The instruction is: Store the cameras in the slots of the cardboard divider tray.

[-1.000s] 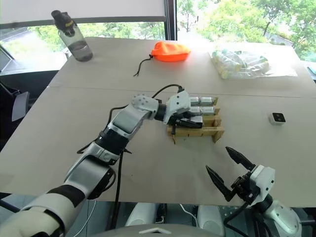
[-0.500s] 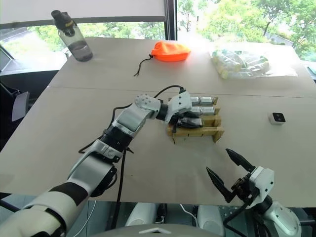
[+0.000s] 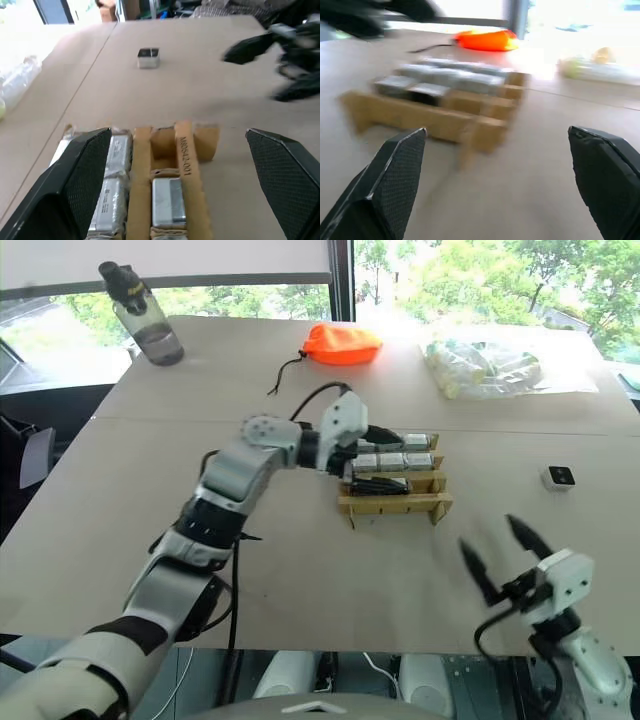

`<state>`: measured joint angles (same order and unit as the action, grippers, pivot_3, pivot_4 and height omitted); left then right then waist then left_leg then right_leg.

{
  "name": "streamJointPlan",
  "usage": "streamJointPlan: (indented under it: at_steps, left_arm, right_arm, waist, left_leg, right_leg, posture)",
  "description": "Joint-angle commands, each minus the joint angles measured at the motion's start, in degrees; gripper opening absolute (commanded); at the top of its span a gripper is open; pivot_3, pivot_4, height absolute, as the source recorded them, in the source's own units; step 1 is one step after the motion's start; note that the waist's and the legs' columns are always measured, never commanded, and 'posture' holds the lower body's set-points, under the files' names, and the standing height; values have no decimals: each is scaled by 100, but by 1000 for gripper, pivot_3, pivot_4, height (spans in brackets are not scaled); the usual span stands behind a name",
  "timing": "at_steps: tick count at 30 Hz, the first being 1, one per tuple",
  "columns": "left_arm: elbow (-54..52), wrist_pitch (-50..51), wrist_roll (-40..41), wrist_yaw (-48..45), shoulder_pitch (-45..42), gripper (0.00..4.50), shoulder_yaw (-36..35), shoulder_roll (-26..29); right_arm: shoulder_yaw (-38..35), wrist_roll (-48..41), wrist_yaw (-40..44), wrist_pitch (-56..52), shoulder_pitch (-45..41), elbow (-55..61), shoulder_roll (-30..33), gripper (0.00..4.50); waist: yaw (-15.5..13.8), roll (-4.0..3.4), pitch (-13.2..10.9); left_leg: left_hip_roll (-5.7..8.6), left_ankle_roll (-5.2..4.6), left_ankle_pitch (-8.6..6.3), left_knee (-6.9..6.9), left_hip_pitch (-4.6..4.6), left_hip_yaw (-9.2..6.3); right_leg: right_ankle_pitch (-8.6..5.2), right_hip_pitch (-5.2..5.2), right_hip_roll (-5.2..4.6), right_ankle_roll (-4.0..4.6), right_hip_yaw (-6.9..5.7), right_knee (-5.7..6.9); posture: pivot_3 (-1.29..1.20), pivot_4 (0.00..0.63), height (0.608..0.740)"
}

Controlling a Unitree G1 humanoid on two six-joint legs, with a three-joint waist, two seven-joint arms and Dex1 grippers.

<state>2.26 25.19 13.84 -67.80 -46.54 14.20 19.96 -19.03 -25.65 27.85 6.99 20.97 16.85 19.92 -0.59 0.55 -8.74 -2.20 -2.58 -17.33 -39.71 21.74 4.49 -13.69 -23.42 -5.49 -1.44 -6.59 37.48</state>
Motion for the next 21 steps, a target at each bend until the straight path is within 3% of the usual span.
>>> streamJointPlan:
  at_steps: [1,4,10,15,21]
  left_arm:
    - [-1044,230,475,79,356,4448,-456,316]
    - [-1763,506,802,230,832,4448,-786,697]
    - [-2745,1148,1367,684,1613,4448,-1315,1240]
    - [-3428,1443,2085,869,2140,4448,-1686,1422]
    - [-3566,1586,2382,1071,2500,4448,-1902,1768]
  right_arm:
    - [-458,239,-948,-676,-356,-129,83,4500]
    - [-722,61,-1315,-1414,-813,-358,264,4500]
    - [-914,-163,-1009,-2374,-1681,-1363,1057,4500]
    - [-889,-57,-609,-2631,-2314,-2612,1685,4500]
    - [-602,225,260,-2432,-3395,-4587,2293,4500]
  waist:
    - [-20,-5,3]
    - [-21,-8,4]
    - [-21,-7,3]
    - [-34,-6,3]
    - [-3,-6,1]
  left_leg:
    - [0,1,1,-1,0,-4]
    - [-2,2,1,0,-1,-5]
    - [4,0,0,-3,-2,3]
    - [4,0,0,-2,2,-5]
    - [4,-1,0,-2,-8,13]
  right_leg:
    - [0,0,0,1,7,3]
    - [-1,-1,1,2,14,9]
    - [-1,0,-3,1,21,6]
    - [-1,0,-3,1,15,5]
    - [-1,0,0,0,30,8]
  posture:
    - [0,150,726]
    - [0,150,726]
    - [0,150,726]
    - [0,150,726]
    - [0,150,726]
